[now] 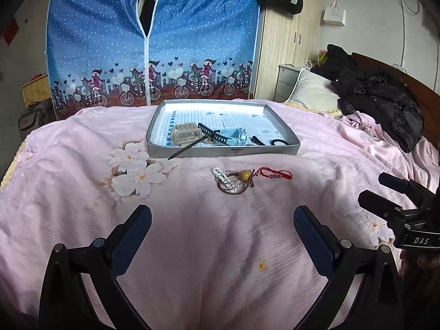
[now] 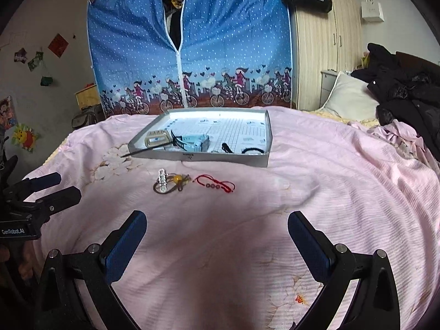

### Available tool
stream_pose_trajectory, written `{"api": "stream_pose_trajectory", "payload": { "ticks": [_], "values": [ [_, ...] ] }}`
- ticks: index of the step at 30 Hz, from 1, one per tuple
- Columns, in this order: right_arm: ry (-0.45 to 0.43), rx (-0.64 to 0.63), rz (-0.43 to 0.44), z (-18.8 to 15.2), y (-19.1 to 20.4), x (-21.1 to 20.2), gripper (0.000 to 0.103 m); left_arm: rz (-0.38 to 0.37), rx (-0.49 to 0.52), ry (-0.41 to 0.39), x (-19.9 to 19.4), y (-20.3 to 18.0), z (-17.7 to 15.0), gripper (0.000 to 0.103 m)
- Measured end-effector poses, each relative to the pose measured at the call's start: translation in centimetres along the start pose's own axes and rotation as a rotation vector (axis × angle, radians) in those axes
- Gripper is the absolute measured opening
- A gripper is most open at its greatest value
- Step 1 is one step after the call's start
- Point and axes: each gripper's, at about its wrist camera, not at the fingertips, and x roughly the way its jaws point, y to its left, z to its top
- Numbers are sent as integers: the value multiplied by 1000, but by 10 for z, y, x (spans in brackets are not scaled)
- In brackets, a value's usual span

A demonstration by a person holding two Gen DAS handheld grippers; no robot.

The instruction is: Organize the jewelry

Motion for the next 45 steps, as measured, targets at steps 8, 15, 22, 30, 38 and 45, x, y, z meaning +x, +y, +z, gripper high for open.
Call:
{"api": "stream_pose_trajectory", "payload": {
  "ticks": [8,15,22,30,38,45],
  "values": [
    [87,-64,3,4,-5,24,103,-27,-26,85,23,15,2,101],
    [169,-56,64,11,-20,64,103,-50,50,183,57,19,15,101],
    [233,-62,75,16,-37,100,95,-102,149,236,98,16,19,86],
    [255,-77,100,20,-41,132,79,-170,193,254,134,9,20,65],
    [240,-86,129,25,-40,156,69,-216,170,284,168,13,31,48],
    [247,-123,163,32,-32,176,69,-216,176,326,181,13,29,40]
  ]
}}
